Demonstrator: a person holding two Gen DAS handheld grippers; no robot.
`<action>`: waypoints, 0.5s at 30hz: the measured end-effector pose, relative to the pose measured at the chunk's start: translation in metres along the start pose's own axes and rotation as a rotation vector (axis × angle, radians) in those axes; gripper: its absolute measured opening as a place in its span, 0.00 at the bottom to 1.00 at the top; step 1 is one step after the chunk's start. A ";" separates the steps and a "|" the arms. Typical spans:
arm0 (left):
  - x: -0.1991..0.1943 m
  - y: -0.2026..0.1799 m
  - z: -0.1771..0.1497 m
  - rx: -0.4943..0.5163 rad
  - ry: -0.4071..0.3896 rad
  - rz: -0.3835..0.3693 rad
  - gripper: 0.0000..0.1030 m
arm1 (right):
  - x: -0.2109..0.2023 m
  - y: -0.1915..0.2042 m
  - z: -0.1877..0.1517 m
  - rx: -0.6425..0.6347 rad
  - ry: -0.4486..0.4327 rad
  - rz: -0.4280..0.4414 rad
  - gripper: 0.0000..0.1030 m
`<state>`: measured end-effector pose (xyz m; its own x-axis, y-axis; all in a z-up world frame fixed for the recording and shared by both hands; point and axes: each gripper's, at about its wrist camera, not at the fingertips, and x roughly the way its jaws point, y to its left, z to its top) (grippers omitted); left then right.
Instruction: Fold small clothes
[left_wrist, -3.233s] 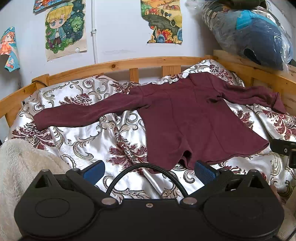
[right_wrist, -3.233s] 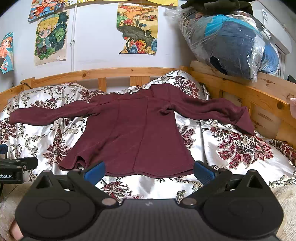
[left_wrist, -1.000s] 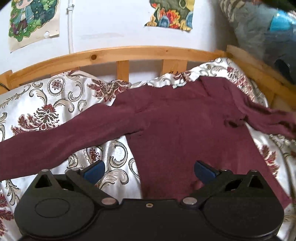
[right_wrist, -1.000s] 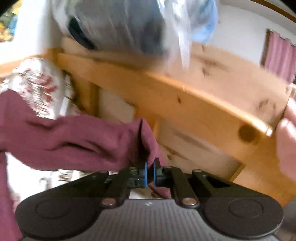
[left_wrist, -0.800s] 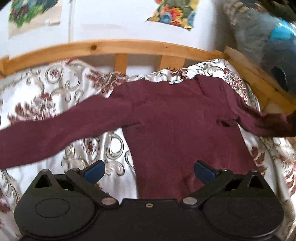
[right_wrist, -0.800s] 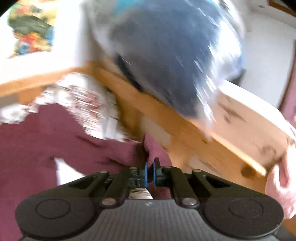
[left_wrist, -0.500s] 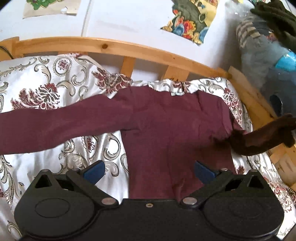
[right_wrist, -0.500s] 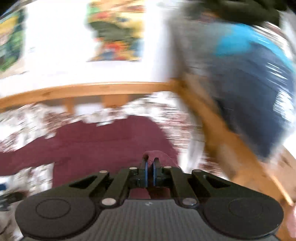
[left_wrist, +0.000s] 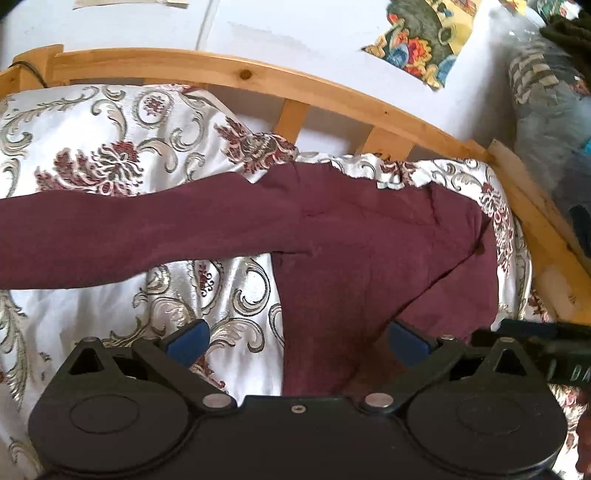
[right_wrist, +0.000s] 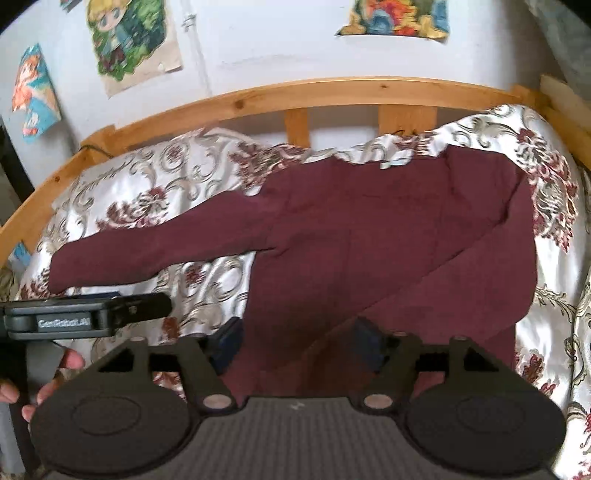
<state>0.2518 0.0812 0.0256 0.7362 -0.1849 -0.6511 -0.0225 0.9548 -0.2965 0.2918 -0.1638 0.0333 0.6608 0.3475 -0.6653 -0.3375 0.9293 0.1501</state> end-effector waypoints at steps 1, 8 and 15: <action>0.005 -0.001 -0.001 0.007 0.001 -0.003 0.99 | 0.007 -0.012 -0.001 0.004 -0.025 -0.042 0.84; 0.061 -0.022 -0.006 0.021 -0.032 -0.022 0.99 | 0.057 -0.097 0.007 -0.005 -0.202 -0.409 0.81; 0.128 -0.022 -0.030 0.087 0.079 -0.083 0.99 | 0.106 -0.180 0.025 0.119 -0.260 -0.450 0.78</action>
<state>0.3265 0.0300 -0.0723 0.6773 -0.2781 -0.6811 0.0972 0.9515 -0.2919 0.4390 -0.2908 -0.0459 0.8721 -0.0828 -0.4823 0.0856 0.9962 -0.0161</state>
